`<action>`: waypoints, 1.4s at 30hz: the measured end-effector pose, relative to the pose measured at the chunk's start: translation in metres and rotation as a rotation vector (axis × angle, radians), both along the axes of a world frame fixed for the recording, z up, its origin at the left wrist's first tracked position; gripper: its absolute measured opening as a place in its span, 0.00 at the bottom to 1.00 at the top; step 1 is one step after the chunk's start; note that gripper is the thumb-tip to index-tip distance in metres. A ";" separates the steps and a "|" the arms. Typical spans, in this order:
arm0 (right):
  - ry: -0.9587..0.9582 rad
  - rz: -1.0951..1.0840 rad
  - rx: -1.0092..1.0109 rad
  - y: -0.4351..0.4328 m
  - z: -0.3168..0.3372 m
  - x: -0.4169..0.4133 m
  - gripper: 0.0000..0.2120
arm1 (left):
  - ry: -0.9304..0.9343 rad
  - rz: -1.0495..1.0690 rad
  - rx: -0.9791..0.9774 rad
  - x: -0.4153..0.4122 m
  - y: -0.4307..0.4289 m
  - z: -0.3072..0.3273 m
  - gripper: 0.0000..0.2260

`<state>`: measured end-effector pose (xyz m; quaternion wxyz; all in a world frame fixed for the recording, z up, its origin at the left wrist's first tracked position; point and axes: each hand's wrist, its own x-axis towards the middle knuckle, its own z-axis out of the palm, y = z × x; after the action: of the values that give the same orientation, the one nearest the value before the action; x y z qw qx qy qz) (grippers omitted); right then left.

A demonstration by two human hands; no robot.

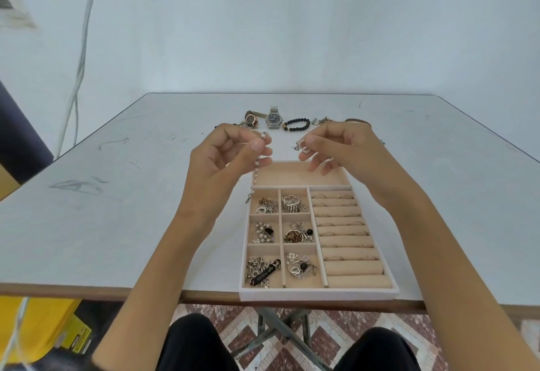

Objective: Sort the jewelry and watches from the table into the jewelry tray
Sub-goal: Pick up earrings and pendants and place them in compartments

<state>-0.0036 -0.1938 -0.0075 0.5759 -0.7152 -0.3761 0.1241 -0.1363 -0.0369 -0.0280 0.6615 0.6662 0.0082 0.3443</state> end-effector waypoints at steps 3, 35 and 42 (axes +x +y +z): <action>-0.004 -0.002 0.008 -0.001 0.000 -0.002 0.08 | -0.011 -0.001 -0.009 0.001 -0.002 0.001 0.04; -0.012 -0.008 -0.006 -0.003 -0.003 -0.002 0.07 | 0.182 0.049 0.317 0.000 0.004 -0.015 0.05; -0.011 -0.004 -0.012 -0.004 -0.003 -0.002 0.07 | 0.228 0.103 0.439 -0.007 0.010 -0.021 0.04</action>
<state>-0.0057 -0.1979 -0.0102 0.5698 -0.7200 -0.3771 0.1212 -0.1432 -0.0272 -0.0494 0.4772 0.8272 0.0418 0.2938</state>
